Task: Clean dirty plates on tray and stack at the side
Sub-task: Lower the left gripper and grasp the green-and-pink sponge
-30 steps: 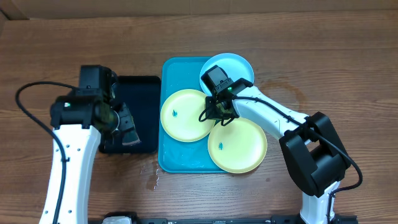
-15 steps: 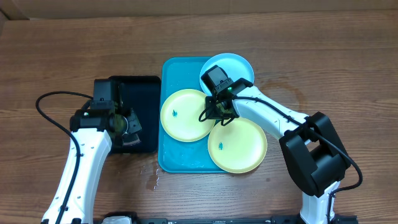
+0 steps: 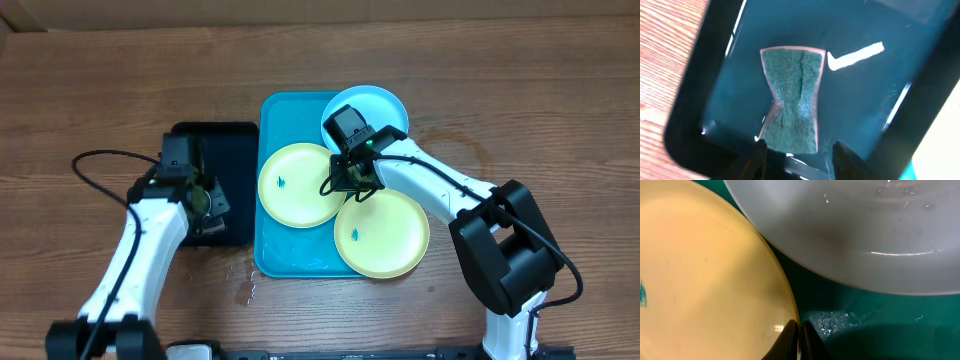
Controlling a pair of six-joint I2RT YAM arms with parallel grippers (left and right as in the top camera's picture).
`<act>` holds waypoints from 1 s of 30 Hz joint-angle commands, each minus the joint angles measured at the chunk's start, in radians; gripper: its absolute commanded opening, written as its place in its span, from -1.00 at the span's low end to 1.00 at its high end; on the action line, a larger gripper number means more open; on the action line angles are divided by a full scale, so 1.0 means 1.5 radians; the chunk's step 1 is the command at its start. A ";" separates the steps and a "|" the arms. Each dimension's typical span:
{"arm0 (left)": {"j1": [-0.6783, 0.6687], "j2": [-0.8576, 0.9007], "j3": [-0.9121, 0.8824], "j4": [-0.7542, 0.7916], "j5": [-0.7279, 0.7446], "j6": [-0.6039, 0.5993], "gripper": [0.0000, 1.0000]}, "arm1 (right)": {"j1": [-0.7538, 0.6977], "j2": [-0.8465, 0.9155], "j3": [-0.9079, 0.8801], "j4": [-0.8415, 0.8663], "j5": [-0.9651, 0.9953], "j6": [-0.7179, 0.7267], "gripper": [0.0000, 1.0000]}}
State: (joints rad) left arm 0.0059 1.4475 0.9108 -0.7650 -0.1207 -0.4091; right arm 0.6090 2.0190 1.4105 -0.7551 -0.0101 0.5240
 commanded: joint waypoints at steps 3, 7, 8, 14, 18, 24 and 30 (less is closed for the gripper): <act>-0.003 0.069 -0.008 0.012 -0.013 0.008 -0.10 | -0.001 -0.003 -0.003 0.004 0.006 0.003 -0.87; -0.003 0.093 -0.008 0.020 -0.013 0.008 -0.10 | -0.001 -0.003 -0.003 0.004 0.007 0.003 -0.87; -0.003 0.100 -0.008 0.027 -0.013 0.008 -0.11 | -0.001 -0.003 -0.003 0.004 0.007 0.003 -0.87; -0.003 0.112 -0.008 0.049 -0.014 0.008 -0.16 | -0.001 -0.003 -0.003 0.004 0.007 0.003 -0.85; -0.001 0.112 -0.008 0.060 -0.014 0.008 -0.17 | -0.001 -0.003 -0.003 0.004 0.006 0.003 -0.85; 0.022 0.113 -0.008 0.059 -0.014 0.008 -0.39 | -0.001 -0.003 -0.003 0.004 0.006 0.003 -0.82; 0.026 0.133 -0.008 0.062 -0.008 0.008 -0.40 | -0.001 -0.003 -0.003 0.004 0.006 0.003 -0.80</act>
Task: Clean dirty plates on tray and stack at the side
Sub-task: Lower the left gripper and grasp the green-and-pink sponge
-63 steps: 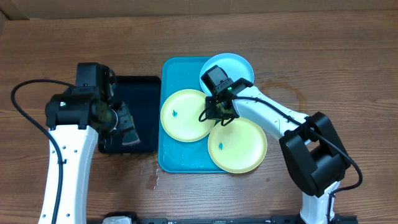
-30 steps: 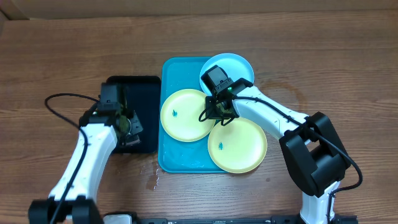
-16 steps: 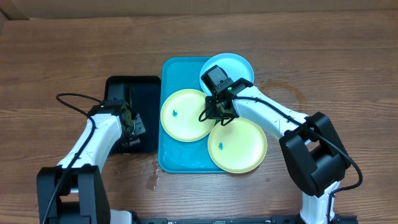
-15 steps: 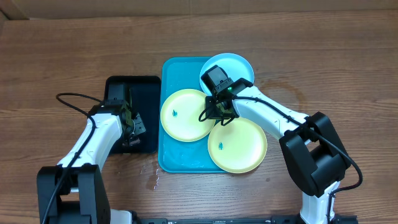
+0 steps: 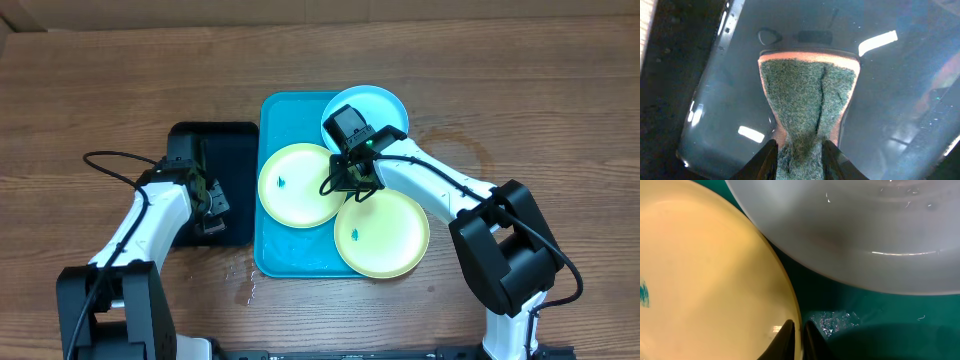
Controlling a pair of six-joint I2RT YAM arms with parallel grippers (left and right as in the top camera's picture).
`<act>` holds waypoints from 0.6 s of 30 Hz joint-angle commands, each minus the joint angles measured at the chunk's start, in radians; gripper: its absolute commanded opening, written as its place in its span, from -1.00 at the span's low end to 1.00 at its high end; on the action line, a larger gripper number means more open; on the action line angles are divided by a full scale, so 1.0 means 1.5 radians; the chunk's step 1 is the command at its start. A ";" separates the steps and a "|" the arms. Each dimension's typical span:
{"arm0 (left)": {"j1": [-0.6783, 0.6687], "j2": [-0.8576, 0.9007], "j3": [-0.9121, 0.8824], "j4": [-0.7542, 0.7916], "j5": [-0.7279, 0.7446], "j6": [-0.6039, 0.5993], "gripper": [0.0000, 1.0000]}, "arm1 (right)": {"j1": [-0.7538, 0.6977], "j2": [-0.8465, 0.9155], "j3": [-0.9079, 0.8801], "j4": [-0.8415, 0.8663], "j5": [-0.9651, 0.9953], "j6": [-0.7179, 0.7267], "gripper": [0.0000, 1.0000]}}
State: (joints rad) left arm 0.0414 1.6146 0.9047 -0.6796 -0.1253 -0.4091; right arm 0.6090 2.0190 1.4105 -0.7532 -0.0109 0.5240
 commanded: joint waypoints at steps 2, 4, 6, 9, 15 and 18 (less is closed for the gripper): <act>0.002 0.032 -0.004 0.010 0.007 0.008 -0.43 | -0.001 -0.003 -0.003 0.003 0.007 0.003 -0.80; 0.002 0.043 -0.004 0.016 0.028 0.009 -0.53 | -0.001 -0.003 -0.003 0.003 0.007 0.003 -0.80; 0.002 0.043 -0.004 0.015 0.028 0.012 -0.92 | -0.001 -0.003 -0.003 0.003 0.007 0.003 -0.80; 0.003 0.031 0.018 0.004 0.032 0.037 -0.92 | -0.001 -0.003 -0.003 0.003 0.007 0.003 -0.80; 0.003 -0.013 0.139 -0.096 0.026 0.044 -0.92 | -0.001 -0.003 -0.003 0.003 0.007 0.003 -0.82; 0.003 -0.033 0.191 -0.117 0.024 0.067 -0.92 | -0.001 -0.003 -0.003 0.005 0.007 0.003 -0.83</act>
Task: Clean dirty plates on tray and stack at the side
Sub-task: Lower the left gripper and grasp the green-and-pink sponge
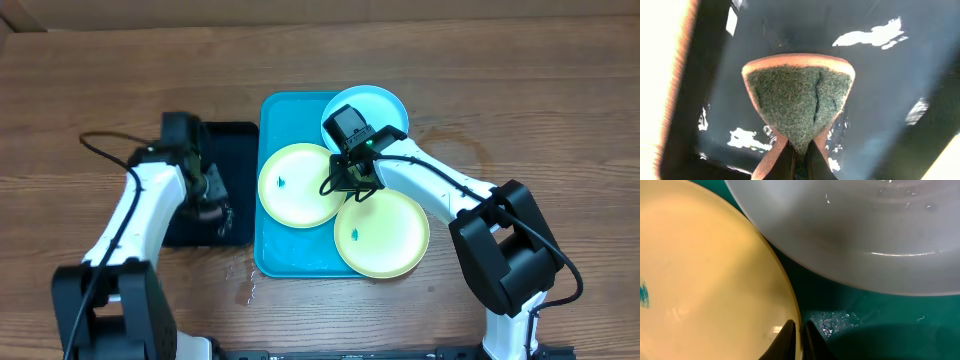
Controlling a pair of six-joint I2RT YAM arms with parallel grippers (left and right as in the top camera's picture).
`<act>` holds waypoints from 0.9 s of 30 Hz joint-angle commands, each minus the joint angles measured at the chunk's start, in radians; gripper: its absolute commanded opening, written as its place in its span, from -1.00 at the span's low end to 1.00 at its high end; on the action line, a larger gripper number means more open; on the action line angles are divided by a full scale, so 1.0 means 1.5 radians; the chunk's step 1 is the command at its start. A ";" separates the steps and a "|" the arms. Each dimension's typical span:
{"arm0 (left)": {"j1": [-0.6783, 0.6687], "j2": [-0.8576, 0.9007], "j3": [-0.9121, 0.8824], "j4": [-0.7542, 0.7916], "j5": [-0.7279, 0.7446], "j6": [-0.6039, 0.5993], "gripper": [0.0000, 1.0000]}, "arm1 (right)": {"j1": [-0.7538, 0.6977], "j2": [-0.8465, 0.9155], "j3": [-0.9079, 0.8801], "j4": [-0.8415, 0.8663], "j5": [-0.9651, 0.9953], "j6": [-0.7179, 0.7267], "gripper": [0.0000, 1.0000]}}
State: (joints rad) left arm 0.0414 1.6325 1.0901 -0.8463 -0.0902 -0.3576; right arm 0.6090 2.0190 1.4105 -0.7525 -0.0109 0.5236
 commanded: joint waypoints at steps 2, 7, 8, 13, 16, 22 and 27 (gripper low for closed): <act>0.003 -0.051 0.086 -0.004 0.002 0.035 -0.92 | -0.001 -0.003 -0.003 0.006 0.007 0.003 -0.82; 0.002 -0.039 0.078 0.013 0.003 0.079 -0.92 | -0.001 -0.003 -0.003 0.013 0.007 0.003 -0.83; 0.002 -0.034 0.073 0.020 0.003 0.085 -0.92 | -0.001 -0.003 -0.003 0.013 0.007 0.003 -0.83; 0.002 0.025 0.042 0.070 0.006 0.121 -0.92 | -0.001 -0.003 -0.003 0.020 0.007 0.003 -0.83; 0.002 0.067 0.039 0.076 0.011 0.140 -0.92 | -0.001 -0.003 -0.003 0.020 0.007 0.003 -0.82; 0.003 0.108 0.039 0.087 0.011 0.147 -0.92 | -0.001 -0.003 -0.003 0.020 0.007 0.003 -0.82; 0.003 0.139 0.039 0.094 0.011 0.146 -0.36 | -0.001 -0.003 -0.003 0.023 0.007 0.003 -0.78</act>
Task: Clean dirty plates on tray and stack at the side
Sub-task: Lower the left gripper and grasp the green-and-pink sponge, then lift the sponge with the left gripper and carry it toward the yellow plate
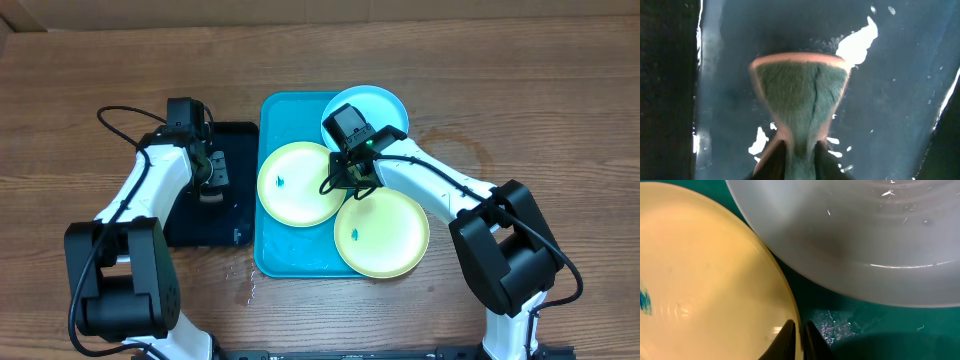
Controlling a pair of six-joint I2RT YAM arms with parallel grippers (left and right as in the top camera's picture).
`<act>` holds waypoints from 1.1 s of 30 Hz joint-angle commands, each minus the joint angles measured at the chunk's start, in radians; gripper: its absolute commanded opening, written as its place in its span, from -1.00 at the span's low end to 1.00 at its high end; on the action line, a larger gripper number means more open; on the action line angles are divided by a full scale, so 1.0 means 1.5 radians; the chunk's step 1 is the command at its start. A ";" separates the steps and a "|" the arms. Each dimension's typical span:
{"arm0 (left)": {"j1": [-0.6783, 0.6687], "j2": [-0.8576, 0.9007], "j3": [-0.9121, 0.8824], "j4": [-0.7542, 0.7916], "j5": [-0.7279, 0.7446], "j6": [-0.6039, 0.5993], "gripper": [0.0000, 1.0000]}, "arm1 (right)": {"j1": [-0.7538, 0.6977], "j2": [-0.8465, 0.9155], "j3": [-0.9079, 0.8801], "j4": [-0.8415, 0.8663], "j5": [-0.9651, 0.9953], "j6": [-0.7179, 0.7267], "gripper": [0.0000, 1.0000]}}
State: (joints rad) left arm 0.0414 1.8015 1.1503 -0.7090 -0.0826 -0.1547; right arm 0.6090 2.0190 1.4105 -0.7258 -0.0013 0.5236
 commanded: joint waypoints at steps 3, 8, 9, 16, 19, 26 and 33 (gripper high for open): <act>0.003 0.043 -0.001 0.003 0.006 0.010 -0.19 | -0.001 -0.003 -0.003 0.005 0.001 0.003 -0.69; 0.003 0.058 -0.001 0.006 0.006 -0.002 -0.34 | -0.001 -0.003 -0.003 0.005 0.001 0.003 -0.66; 0.003 0.058 -0.001 0.007 0.006 -0.002 -0.38 | -0.001 -0.003 -0.003 0.005 0.001 0.003 -0.65; 0.003 0.057 0.056 -0.051 0.020 -0.007 0.10 | -0.001 -0.003 -0.003 0.005 0.001 0.003 -0.62; 0.003 0.057 0.102 -0.096 0.021 -0.013 0.20 | -0.001 -0.003 -0.003 0.005 0.001 0.003 -0.59; 0.003 0.057 0.106 -0.101 0.021 -0.022 -0.03 | -0.001 -0.003 -0.003 0.005 0.001 0.003 -0.56; 0.003 0.057 0.079 -0.088 0.017 -0.022 -0.15 | -0.001 -0.003 -0.003 0.005 0.001 0.003 -0.54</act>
State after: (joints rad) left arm 0.0414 1.8706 1.2915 -0.8524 -0.0635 -0.1791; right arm 0.6090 2.0190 1.4105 -0.7246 -0.0017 0.5240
